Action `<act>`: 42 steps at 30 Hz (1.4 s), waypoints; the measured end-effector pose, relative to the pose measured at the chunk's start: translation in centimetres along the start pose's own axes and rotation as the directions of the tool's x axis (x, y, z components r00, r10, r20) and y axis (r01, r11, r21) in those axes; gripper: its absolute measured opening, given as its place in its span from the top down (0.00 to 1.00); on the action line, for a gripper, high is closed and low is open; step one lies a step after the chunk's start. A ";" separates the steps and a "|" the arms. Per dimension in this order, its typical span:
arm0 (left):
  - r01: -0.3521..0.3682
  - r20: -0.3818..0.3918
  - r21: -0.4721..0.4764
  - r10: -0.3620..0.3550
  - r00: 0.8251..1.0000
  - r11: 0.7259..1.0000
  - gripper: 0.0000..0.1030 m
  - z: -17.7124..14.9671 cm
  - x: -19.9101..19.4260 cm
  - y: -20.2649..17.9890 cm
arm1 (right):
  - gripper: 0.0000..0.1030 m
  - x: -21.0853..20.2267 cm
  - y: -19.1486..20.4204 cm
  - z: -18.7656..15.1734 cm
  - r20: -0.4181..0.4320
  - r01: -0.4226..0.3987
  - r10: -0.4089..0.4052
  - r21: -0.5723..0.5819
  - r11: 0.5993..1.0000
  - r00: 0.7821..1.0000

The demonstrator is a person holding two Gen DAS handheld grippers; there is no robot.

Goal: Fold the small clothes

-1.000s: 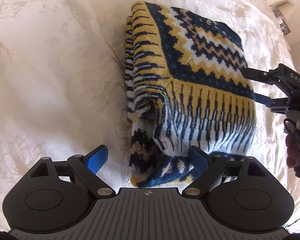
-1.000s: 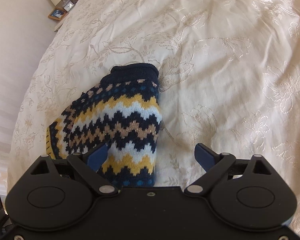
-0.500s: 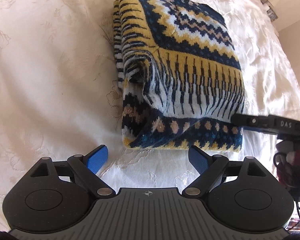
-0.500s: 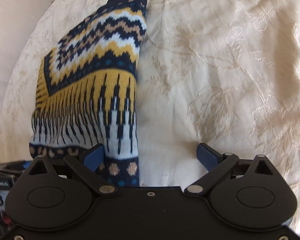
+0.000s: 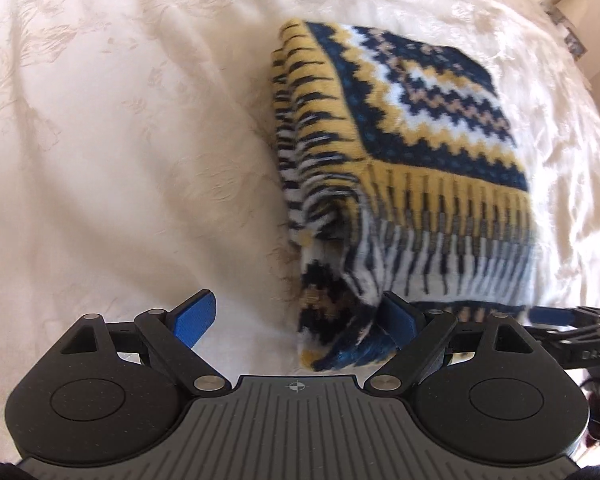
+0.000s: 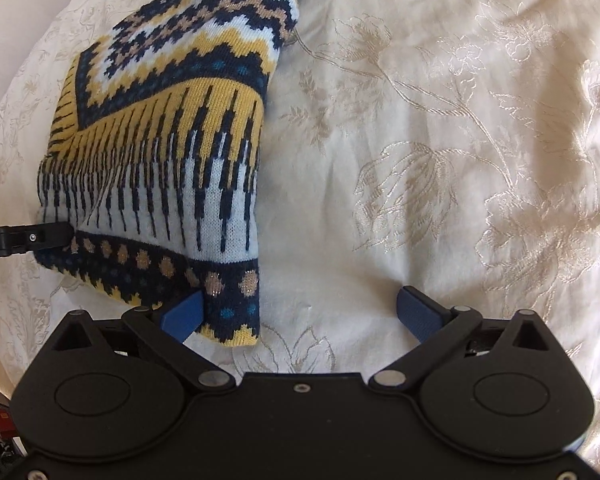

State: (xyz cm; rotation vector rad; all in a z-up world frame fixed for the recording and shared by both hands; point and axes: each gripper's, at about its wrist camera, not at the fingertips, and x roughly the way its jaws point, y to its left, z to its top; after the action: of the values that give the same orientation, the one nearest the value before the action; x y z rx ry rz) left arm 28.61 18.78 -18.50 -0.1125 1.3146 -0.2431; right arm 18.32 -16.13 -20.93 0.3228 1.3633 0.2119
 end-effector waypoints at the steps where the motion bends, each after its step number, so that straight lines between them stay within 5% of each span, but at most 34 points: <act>1: -0.009 -0.013 -0.018 0.009 1.000 1.000 0.14 0.0 0.3 0.5 | 0.02 0.1 -0.2 0.0 0.000 -0.001 0.001 -0.002 1.000 1.000; 4: 0.016 -0.035 -0.046 -0.018 0.999 0.999 0.13 -0.1 0.6 1.6 | 0.02 0.0 -0.3 0.0 -0.001 -0.002 0.002 -0.005 1.000 1.000; 10: -0.039 -0.031 -0.043 0.038 0.999 0.998 0.14 -0.6 -0.6 2.1 | 0.01 -0.6 -1.0 0.6 0.002 -0.016 0.016 0.023 1.000 1.000; 17: 0.151 0.092 -0.104 -0.142 0.986 0.983 0.14 -0.8 -3.2 2.2 | 0.01 -4.2 -2.6 2.8 0.194 -0.181 0.155 0.123 0.976 0.969; 23: 0.268 0.026 -0.126 -0.267 0.963 0.955 0.14 0.3 0.3 1.0 | 0.01 -3.3 -2.9 6.4 0.253 -0.267 0.218 0.181 0.946 0.943; 42: 0.427 -0.015 -0.113 -0.431 0.902 0.897 0.07 2.7 4.9 -1.9 | 0.00 3.9 0.0 12.7 0.136 -0.421 0.407 0.107 0.901 0.903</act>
State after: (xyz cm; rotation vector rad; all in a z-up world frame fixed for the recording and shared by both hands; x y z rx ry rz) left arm 32.17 15.61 -22.02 -0.4958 1.3321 -0.5539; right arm 31.59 -16.17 -22.38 0.7311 1.1880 0.4516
